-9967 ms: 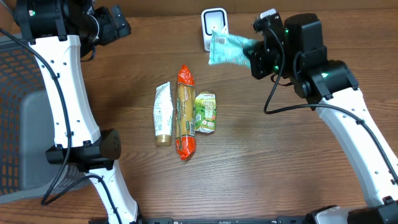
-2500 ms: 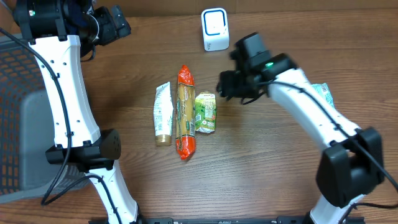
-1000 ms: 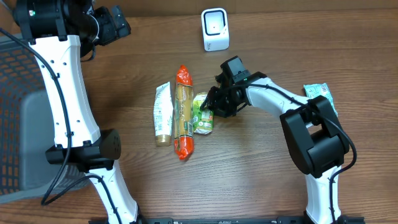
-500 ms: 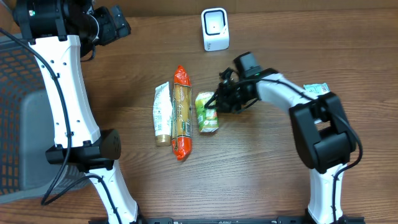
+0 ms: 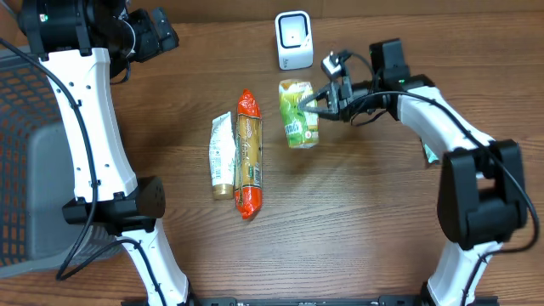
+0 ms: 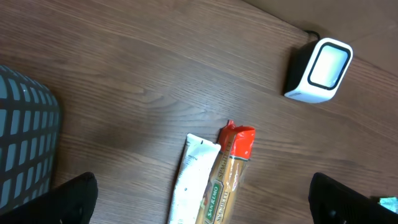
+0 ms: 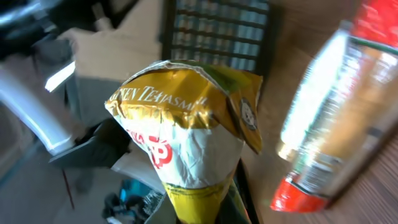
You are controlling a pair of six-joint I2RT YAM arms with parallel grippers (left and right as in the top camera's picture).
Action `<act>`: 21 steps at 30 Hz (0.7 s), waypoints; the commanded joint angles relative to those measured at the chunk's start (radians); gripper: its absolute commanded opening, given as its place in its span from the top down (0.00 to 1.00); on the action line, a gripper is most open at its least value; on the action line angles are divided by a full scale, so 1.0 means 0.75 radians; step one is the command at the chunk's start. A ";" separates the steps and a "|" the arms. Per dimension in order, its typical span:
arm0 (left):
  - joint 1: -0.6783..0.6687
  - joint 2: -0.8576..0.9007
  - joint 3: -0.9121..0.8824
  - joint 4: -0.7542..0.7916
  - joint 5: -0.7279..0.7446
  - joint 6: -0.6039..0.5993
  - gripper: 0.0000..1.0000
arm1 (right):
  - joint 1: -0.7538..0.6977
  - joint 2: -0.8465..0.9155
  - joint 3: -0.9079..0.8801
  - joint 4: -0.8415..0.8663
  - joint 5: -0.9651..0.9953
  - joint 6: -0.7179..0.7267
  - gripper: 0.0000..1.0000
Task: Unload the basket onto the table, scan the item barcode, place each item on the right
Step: 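Hold the green carton up to the white scanner with the right gripper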
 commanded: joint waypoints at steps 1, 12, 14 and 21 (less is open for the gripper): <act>-0.009 -0.035 -0.002 -0.003 -0.009 0.029 0.00 | -0.016 -0.145 0.056 0.116 -0.137 0.167 0.96; -0.009 -0.035 -0.002 -0.003 -0.009 0.028 0.00 | -0.019 -0.251 0.056 0.912 -0.136 0.904 0.96; -0.009 -0.035 -0.002 -0.003 -0.009 0.029 0.01 | -0.019 -0.251 0.056 1.133 -0.136 1.077 0.96; -0.009 -0.035 -0.002 -0.003 -0.009 0.029 0.00 | -0.017 -0.250 0.054 1.575 -0.136 1.337 0.96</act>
